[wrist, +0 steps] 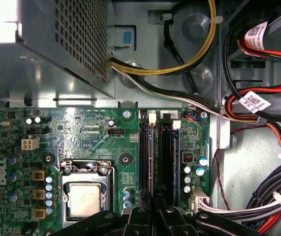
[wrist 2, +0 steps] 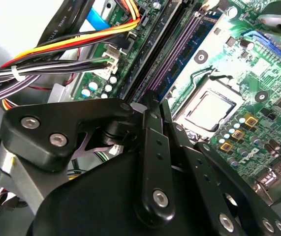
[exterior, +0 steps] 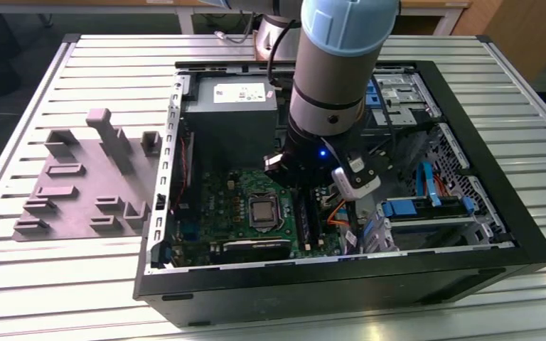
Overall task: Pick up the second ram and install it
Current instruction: 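Insert the second ram into the second slot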
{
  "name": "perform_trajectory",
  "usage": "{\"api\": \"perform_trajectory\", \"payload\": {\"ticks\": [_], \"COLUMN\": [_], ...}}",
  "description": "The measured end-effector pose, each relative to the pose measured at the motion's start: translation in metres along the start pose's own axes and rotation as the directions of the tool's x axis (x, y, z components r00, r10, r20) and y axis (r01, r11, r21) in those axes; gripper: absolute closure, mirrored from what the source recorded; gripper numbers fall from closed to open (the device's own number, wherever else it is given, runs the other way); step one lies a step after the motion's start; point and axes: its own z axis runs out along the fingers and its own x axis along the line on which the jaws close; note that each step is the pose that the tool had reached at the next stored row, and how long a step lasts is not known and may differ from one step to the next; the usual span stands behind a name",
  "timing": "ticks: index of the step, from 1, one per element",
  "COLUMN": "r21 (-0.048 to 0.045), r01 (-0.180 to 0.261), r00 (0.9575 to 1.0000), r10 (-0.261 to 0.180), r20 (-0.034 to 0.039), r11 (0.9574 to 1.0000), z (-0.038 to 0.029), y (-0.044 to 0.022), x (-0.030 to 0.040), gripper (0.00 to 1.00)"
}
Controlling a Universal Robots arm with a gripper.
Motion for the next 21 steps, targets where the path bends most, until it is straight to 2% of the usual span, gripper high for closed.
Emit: {"api": "perform_trajectory", "payload": {"ticks": [16, 21], "r21": [-0.0015, -0.0017], "r01": [0.002, 0.001], "r00": [1.0000, 1.0000], "r10": [-0.002, -0.001], "r20": [0.0000, -0.0003], "r11": [1.0000, 1.0000], "z": [0.0012, 0.0042], "y": [0.0009, 0.0010], "x": [-0.0013, -0.0013], "gripper": [0.86, 0.86]}}
